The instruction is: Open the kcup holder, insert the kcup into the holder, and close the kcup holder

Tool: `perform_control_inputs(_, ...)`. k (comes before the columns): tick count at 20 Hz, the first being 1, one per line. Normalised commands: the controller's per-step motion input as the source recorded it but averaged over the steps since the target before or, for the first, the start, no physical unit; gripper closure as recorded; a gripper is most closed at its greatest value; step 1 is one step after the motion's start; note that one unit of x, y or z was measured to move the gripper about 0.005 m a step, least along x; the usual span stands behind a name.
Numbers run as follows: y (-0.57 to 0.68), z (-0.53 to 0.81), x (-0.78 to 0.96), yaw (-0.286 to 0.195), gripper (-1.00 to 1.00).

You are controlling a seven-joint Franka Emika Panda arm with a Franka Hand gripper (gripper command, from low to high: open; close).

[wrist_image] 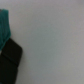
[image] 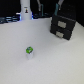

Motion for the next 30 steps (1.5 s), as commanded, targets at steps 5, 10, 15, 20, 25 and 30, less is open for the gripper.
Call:
perform_control_inputs(5,0.64,-0.09,-0.24,-0.19,-1.0)
perform_control_inputs(10,0.61,-0.16,-0.26,-0.189,-1.0)
perform_control_inputs(15,0.64,-0.24,-0.33,-0.159,-1.0)
perform_control_inputs(20,0.65,-0.26,-0.37,-0.143,-1.0)
perform_control_inputs(25,0.59,-0.29,-0.38,-0.145,-1.0)
perform_control_inputs(30,0.38,-0.4,-0.29,-0.171,-1.0)
